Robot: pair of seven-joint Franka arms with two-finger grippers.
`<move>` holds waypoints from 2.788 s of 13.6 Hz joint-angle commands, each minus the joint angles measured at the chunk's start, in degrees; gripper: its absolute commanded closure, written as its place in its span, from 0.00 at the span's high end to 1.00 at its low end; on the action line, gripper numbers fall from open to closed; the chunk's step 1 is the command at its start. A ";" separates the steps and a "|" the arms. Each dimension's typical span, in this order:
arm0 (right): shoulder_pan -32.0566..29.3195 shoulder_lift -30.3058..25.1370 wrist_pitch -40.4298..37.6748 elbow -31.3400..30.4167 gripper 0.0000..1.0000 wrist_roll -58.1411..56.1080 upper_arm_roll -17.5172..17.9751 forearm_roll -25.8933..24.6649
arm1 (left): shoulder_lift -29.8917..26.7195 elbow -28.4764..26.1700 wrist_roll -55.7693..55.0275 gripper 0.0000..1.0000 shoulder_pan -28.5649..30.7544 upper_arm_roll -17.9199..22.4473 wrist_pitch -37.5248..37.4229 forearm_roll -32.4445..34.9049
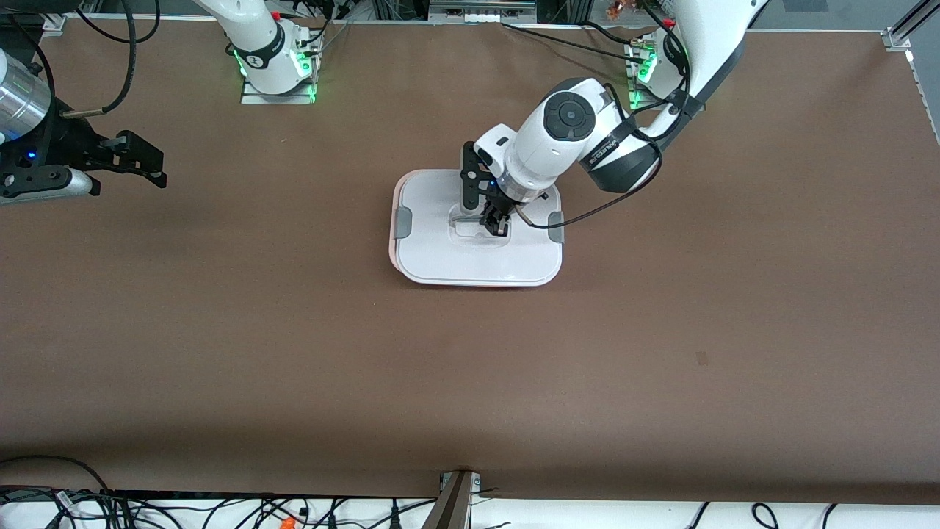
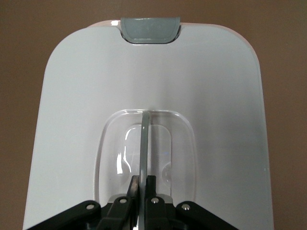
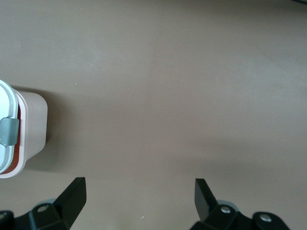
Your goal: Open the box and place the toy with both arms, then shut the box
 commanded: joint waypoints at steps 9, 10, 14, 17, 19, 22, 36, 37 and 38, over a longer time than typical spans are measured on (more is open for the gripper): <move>-1.06 0.19 -0.04 0.52 1.00 0.32 0.89 -0.26 | 0.42 -1.08 -0.62 0.00 0.21 -2.65 2.38 -1.16; -1.06 0.19 0.05 0.52 1.00 0.32 0.89 -0.26 | 0.42 -1.08 -0.53 0.00 0.38 -2.65 2.38 -1.16; -1.06 0.10 -0.04 0.52 1.00 0.24 0.89 -0.34 | 1.21 -1.17 -0.36 0.00 0.65 -2.56 2.38 -0.98; -1.06 0.19 -0.04 0.52 1.00 0.24 0.89 -0.35 | 1.39 -1.17 -0.36 0.00 0.82 -2.39 2.29 -0.98; -1.06 0.19 -0.04 0.52 1.00 0.24 0.89 -0.35 | 1.22 -1.17 -0.62 0.00 1.00 -2.39 2.20 -0.98; -1.06 0.19 0.05 0.52 1.00 0.24 0.89 -0.35 | 0.51 -1.09 -1.06 1.00 1.26 -2.56 1.68 -0.89; -1.06 0.10 -0.13 0.52 1.00 0.24 0.89 -0.35 | -21.64 13.11 -11.94 1.00 25.61 -2.04 -41.18 -3.27; -1.06 0.10 -0.13 0.52 1.00 0.24 0.89 -0.43 | -21.38 15.42 -14.48 1.00 25.69 -1.25 -43.48 -2.83; -1.06 0.19 -0.13 0.52 1.00 0.24 0.89 -0.43 | -21.03 16.48 -16.07 1.00 25.87 -0.20 -44.63 -1.09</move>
